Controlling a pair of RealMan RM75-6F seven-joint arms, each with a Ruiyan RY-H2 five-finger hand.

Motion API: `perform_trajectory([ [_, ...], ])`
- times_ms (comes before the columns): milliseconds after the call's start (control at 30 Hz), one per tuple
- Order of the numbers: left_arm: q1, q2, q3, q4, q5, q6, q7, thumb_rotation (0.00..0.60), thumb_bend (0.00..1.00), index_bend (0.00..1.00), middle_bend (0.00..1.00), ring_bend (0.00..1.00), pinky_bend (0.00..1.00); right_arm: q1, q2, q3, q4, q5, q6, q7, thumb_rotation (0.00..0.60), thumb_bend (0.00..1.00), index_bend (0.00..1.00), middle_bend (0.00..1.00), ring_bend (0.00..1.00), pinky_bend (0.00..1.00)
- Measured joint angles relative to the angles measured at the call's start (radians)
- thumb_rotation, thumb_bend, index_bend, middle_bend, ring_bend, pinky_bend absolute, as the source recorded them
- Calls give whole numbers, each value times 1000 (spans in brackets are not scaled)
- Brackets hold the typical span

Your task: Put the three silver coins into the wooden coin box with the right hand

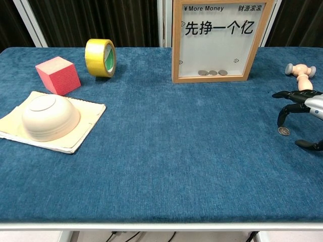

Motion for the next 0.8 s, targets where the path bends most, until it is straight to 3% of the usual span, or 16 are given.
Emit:
perform_trajectory([
  [800, -2, 0, 1, 11, 0, -8, -16, 600, 0, 18, 0, 0, 0, -1, -15, 10, 13, 8, -15, -8, 600, 253, 400, 2, 0, 0],
])
